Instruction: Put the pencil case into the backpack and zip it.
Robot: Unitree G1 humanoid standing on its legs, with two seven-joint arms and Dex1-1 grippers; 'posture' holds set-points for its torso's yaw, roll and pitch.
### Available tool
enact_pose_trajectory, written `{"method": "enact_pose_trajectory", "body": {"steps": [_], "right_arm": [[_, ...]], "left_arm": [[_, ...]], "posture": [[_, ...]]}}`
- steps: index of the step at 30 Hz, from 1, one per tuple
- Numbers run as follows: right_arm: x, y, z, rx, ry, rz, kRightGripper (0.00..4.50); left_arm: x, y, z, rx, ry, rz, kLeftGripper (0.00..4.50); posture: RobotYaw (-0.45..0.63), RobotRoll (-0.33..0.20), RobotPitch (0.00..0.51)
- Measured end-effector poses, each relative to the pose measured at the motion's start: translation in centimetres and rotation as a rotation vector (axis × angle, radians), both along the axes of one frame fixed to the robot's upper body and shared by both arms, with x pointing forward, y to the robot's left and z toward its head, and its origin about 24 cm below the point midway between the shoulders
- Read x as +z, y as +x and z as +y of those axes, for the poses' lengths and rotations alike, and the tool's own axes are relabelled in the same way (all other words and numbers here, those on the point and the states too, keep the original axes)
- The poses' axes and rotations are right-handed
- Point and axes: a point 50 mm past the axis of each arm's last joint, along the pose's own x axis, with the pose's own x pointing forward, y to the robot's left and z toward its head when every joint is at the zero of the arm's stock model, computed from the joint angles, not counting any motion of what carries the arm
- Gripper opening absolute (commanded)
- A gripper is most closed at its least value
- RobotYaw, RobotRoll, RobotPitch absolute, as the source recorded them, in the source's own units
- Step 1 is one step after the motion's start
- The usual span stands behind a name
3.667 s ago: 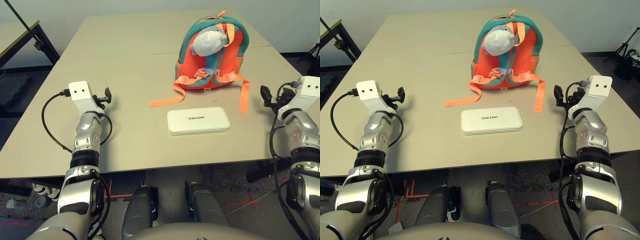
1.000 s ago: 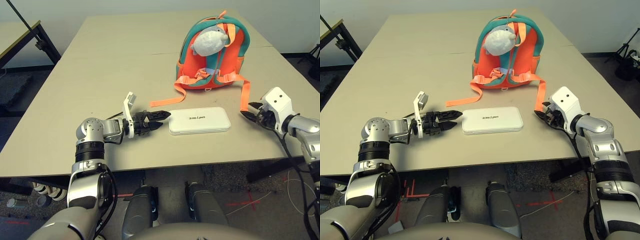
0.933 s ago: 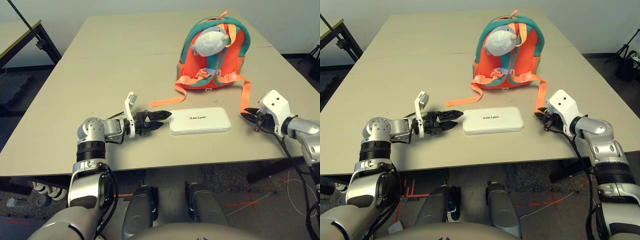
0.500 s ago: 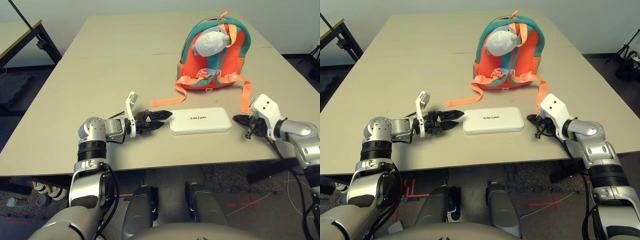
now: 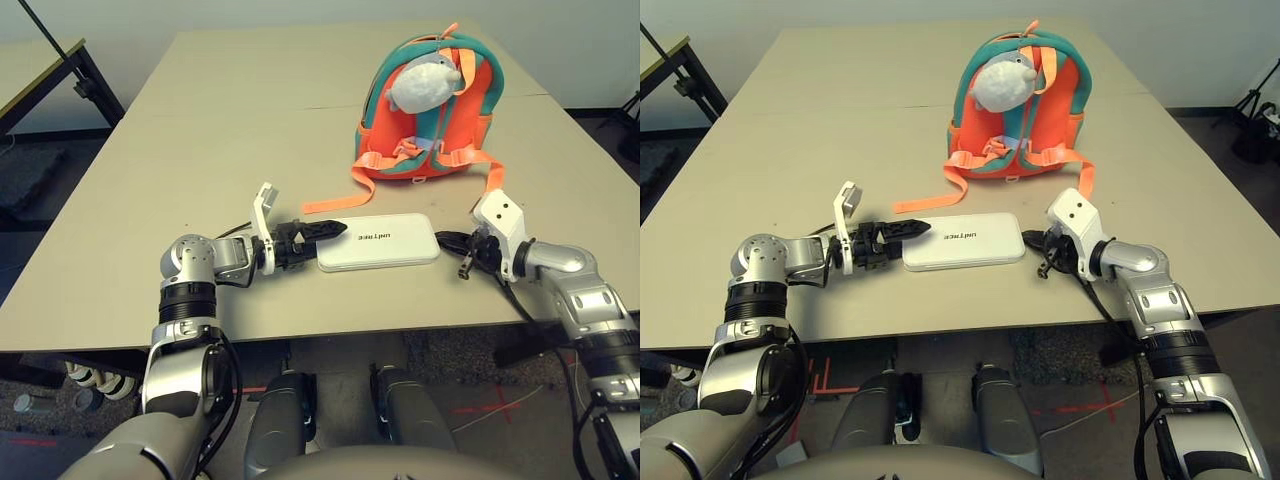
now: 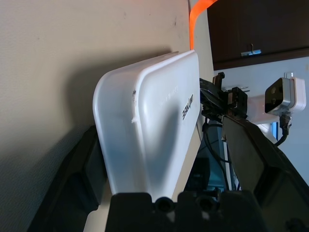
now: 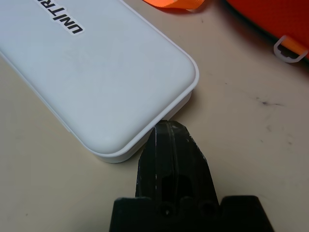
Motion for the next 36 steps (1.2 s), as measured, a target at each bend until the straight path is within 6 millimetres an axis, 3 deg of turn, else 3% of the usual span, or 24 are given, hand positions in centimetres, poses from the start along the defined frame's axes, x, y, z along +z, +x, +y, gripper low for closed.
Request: {"method": "enact_pose_trajectory", "body": {"steps": [10, 13, 17, 20, 21, 33, 36], "right_arm": [[0.0, 0.1, 0.8, 0.016, 0.020, -0.003, 0.03], [0.1, 0.1, 1.0, 0.023, 0.022, -0.008, 0.00], [0.1, 0.2, 1.1, 0.021, 0.018, -0.011, 0.00], [0.2, 0.2, 1.0, 0.020, 0.012, -0.012, 0.00], [0.2, 0.2, 1.0, 0.020, 0.011, -0.012, 0.00], [0.4, 0.9, 0.8, -0.016, -0.015, -0.053, 0.00], [0.1, 1.2, 0.0, -0.083, -0.043, -0.058, 0.62]], "left_arm": [[0.0, 0.1, -0.1, 0.003, 0.008, -0.014, 4.50], [0.0, 0.1, -0.2, 0.010, 0.010, -0.019, 3.86], [-0.4, 0.0, -0.2, 0.018, 0.017, -0.019, 2.27], [0.1, 0.2, -0.2, 0.019, -0.037, -0.052, 1.39], [0.2, 0.2, -0.2, 0.018, -0.043, -0.058, 1.28], [1.9, 1.4, -0.4, 0.110, -0.068, -0.167, 1.26], [3.8, 2.0, 1.1, 0.174, -0.057, -0.239, 1.26]], "posture": [[-0.21, 0.000, 0.110], [-0.21, 0.000, 0.110], [-0.20, 0.000, 0.110], [-0.20, 0.000, 0.108], [-0.20, 0.000, 0.108], [-0.20, 0.000, 0.112], [-0.20, 0.000, 0.113]]}}
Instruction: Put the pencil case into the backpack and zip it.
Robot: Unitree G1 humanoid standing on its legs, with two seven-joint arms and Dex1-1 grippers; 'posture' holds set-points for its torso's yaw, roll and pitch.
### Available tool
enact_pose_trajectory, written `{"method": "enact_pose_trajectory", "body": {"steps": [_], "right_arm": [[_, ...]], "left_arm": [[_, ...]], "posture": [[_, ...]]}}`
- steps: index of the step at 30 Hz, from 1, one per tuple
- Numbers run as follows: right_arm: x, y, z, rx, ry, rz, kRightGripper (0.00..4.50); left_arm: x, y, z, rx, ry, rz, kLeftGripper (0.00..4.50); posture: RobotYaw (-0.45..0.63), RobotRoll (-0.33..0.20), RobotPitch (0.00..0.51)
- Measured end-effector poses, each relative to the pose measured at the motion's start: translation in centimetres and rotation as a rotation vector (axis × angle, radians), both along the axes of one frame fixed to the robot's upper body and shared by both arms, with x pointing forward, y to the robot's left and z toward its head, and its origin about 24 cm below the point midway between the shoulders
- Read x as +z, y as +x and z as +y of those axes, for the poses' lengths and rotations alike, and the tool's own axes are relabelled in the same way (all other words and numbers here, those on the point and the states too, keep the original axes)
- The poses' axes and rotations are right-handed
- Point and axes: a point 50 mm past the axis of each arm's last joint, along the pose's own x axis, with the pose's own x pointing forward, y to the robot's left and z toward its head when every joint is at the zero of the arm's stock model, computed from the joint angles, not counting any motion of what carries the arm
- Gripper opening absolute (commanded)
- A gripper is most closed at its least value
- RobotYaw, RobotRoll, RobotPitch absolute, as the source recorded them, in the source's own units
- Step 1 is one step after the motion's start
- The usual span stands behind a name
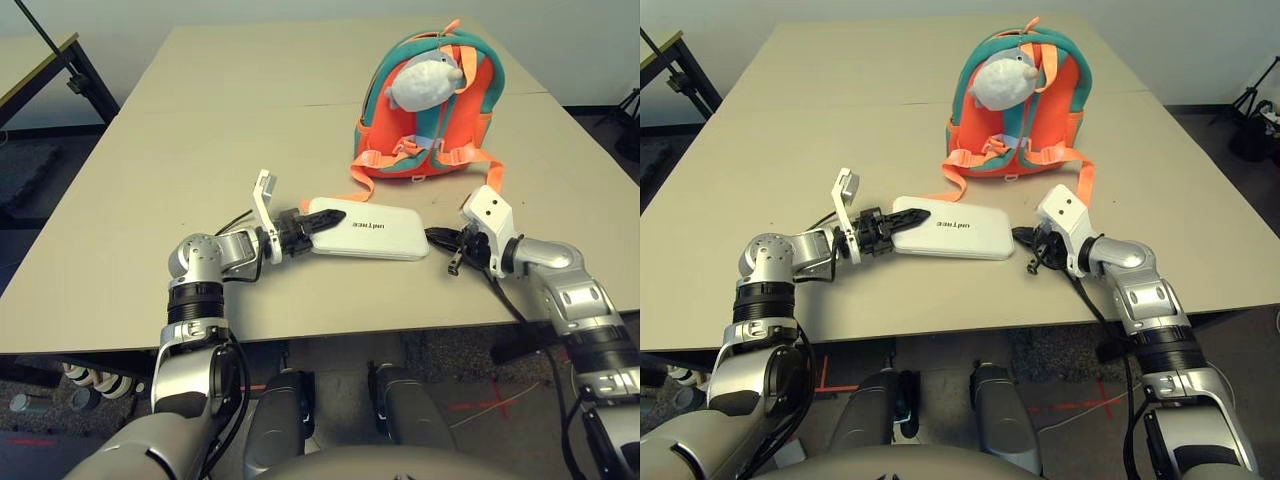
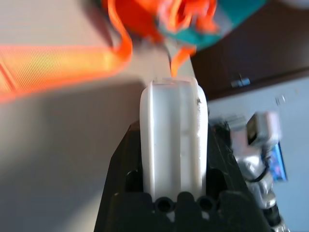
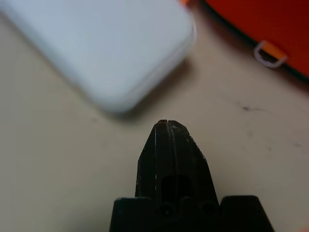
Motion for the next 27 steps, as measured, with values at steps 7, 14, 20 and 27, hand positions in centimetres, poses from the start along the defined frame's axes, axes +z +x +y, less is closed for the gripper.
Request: {"method": "enact_pose_trajectory", "body": {"steps": [7, 14, 20, 27], "right_arm": [[0.6, 0.9, -1.9, -0.148, -0.009, -0.032, 3.24], [3.6, 2.0, -3.5, -0.254, 0.171, -0.073, 4.50], [5.5, 2.7, -3.4, -0.330, 0.478, -0.056, 4.50], [7.7, 3.3, -1.8, -0.325, 0.675, -0.069, 4.50]], "left_arm": [[2.7, 0.0, 5.3, 0.136, 0.093, -0.081, 1.26], [4.9, 0.0, 9.0, 0.253, 0.182, -0.144, 1.26], [5.7, 0.5, 10.2, 0.359, 0.232, -0.233, 1.26], [6.5, 1.6, 10.4, 0.480, 0.320, -0.429, 1.26]], "posture": [[-0.18, 0.000, 0.120], [-0.16, 0.000, 0.125], [-0.16, 0.000, 0.124], [-0.17, 0.000, 0.122]]}}
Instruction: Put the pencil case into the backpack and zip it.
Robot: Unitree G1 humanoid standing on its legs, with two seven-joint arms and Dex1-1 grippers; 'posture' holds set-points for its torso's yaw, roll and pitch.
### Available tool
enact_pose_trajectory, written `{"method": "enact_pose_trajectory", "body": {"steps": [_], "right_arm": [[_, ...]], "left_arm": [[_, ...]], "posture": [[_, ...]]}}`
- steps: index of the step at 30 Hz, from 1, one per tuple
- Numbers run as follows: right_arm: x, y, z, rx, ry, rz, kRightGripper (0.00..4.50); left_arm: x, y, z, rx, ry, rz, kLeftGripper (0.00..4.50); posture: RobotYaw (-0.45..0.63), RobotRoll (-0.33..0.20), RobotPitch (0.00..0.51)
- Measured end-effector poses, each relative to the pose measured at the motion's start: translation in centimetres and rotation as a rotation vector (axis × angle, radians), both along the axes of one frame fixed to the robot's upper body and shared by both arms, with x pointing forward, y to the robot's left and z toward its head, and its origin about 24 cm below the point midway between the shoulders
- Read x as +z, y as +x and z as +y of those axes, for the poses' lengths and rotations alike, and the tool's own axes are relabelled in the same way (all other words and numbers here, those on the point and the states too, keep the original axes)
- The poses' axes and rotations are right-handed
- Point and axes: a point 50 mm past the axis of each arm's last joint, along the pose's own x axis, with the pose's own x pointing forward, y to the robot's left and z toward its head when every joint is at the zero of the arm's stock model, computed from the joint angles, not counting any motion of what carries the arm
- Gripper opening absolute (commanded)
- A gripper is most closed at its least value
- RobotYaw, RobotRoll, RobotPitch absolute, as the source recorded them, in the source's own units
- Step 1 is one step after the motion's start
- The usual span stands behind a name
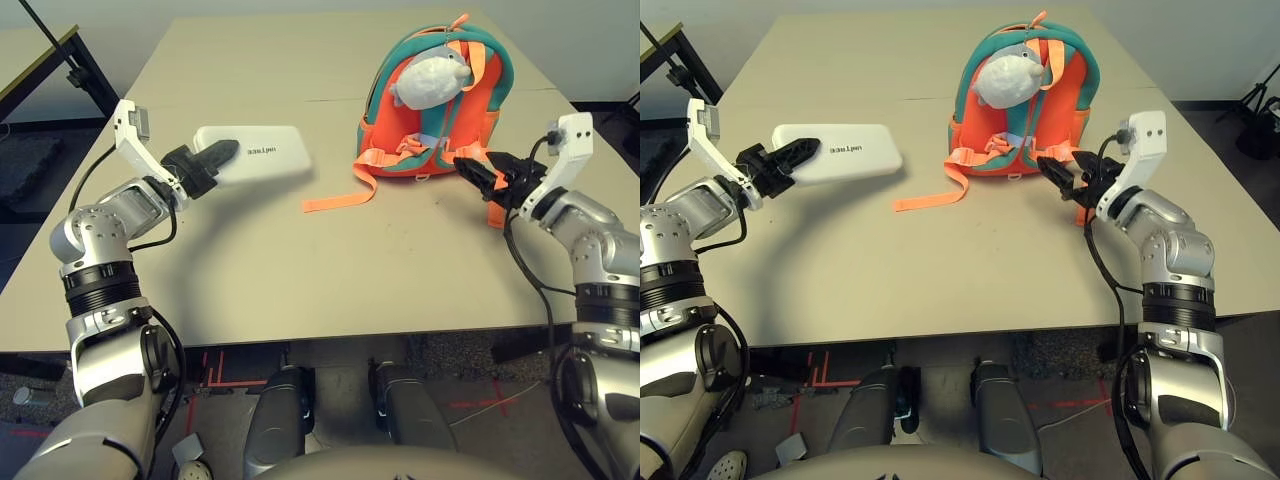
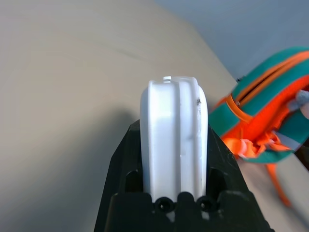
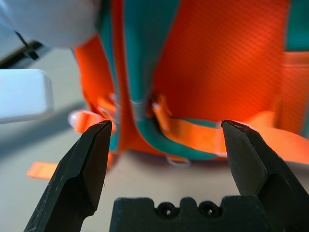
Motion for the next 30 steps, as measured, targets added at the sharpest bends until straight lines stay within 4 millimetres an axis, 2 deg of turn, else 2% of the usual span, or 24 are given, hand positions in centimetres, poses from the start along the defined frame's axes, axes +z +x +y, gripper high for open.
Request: {"method": "enact_pose_trajectory", "body": {"steps": [3, 7, 11, 13, 24, 27, 30], "right_arm": [[0.2, 0.5, 1.3, 0.012, 0.054, -0.004, 4.50], [0.8, 1.0, 1.9, 0.015, 0.068, -0.018, 4.50], [0.5, 1.8, 2.6, 0.010, 0.070, -0.020, 4.50], [0.4, 2.4, 3.4, 0.015, 0.061, -0.024, 4.50], [-0.5, 4.6, 4.6, -0.036, 0.000, -0.049, 4.50], [-0.5, 4.8, 4.6, -0.045, -0.007, -0.061, 3.87], [-0.4, 4.8, 4.6, -0.036, -0.011, -0.074, 2.76]], "left_arm": [[0.3, 0.5, 0.0, 0.060, 0.023, -0.107, 1.26], [0.5, 0.9, -0.5, 0.089, 0.019, -0.201, 1.26], [1.0, 1.1, -1.0, 0.083, 0.009, -0.270, 1.26], [1.3, 1.3, -1.4, 0.070, 0.003, -0.288, 1.26], [1.3, 1.6, -2.0, 0.061, -0.017, -0.309, 1.26], [1.2, 1.6, -2.2, 0.058, -0.022, -0.309, 1.26], [1.2, 1.6, -2.2, 0.058, -0.024, -0.309, 1.26]], "posture": [[-0.17, 0.000, 0.122], [-0.17, 0.000, 0.120], [-0.17, 0.000, 0.120], [-0.17, 0.000, 0.118], [-0.15, 0.000, 0.109], [-0.15, 0.000, 0.107], [-0.15, 0.000, 0.108]]}}
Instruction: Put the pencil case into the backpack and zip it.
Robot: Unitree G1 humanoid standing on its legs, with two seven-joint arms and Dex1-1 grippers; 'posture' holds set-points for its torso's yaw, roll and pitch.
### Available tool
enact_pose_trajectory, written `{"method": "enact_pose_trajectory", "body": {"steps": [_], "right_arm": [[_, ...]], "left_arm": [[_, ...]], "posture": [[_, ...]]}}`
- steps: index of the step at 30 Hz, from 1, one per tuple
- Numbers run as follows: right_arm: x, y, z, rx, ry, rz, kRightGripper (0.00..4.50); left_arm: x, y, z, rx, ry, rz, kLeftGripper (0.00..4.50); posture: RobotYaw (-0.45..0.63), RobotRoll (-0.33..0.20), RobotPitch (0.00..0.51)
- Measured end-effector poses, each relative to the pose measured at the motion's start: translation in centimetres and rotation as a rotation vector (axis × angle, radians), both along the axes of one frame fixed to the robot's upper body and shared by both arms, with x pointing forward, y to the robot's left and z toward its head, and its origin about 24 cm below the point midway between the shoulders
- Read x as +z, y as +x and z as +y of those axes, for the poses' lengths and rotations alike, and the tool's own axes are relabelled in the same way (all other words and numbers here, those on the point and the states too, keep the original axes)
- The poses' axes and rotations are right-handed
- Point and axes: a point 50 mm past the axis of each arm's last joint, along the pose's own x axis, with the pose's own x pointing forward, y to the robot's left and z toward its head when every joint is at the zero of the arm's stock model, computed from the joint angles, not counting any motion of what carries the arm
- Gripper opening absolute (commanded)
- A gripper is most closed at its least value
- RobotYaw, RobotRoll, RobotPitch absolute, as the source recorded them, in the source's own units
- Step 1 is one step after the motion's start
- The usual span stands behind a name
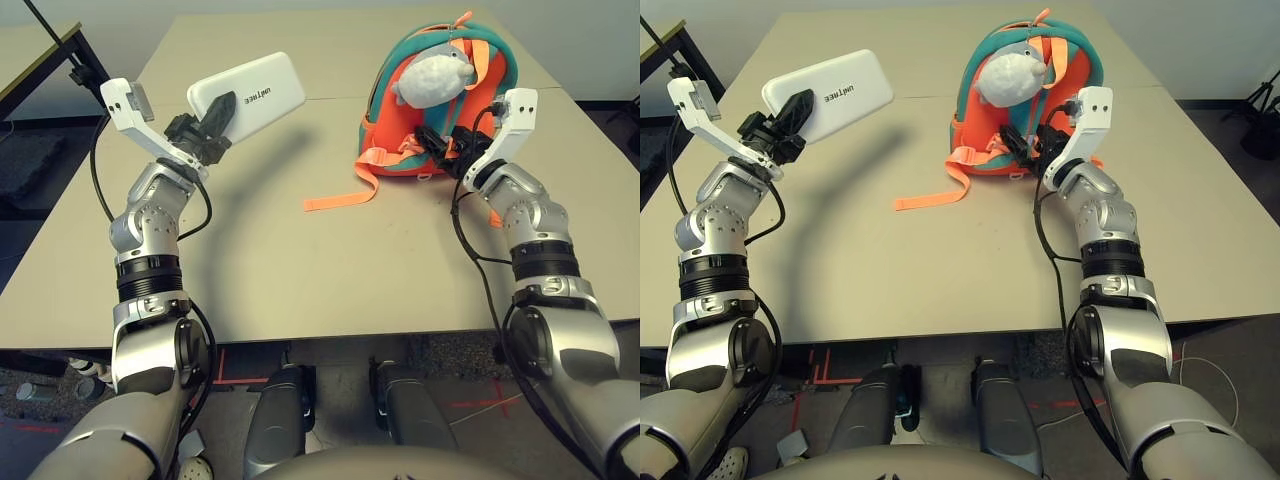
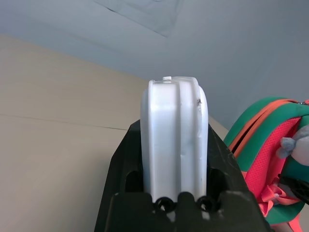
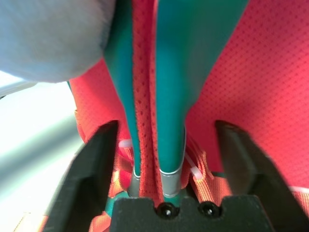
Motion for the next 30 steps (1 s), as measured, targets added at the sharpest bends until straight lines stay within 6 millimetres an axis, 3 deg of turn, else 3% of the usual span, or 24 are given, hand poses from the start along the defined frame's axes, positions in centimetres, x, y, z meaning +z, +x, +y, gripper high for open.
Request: {"method": "enact_pose_trajectory", "body": {"steps": [5, 7, 17, 23, 30], "right_arm": [[0.2, -0.3, 0.1, 0.023, -0.015, -0.019, 0.91], [0.3, -0.7, 0.2, 0.042, -0.027, -0.029, 0.48], [1.0, -5.4, -1.3, 0.177, -0.101, 0.013, 0.47], [1.4, -9.1, -1.2, 0.256, -0.123, 0.052, 0.47], [1.9, -12.0, -0.9, 0.300, -0.114, 0.094, 0.47]], "left_arm": [[-0.1, 0.0, -0.2, -0.006, -0.005, 0.001, 1.26], [-0.1, 0.1, -0.3, -0.011, -0.007, 0.001, 1.26], [-0.3, 0.2, -0.7, -0.028, -0.009, 0.004, 1.26], [-0.5, 0.3, -0.9, -0.040, -0.009, 0.014, 1.26], [-0.8, 0.7, -1.3, -0.062, -0.010, 0.032, 1.26]], "posture": [[-0.16, 0.000, 0.113], [-0.16, 0.000, 0.115], [-0.17, 0.000, 0.119], [-0.18, 0.000, 0.120], [-0.21, 0.000, 0.123]]}}
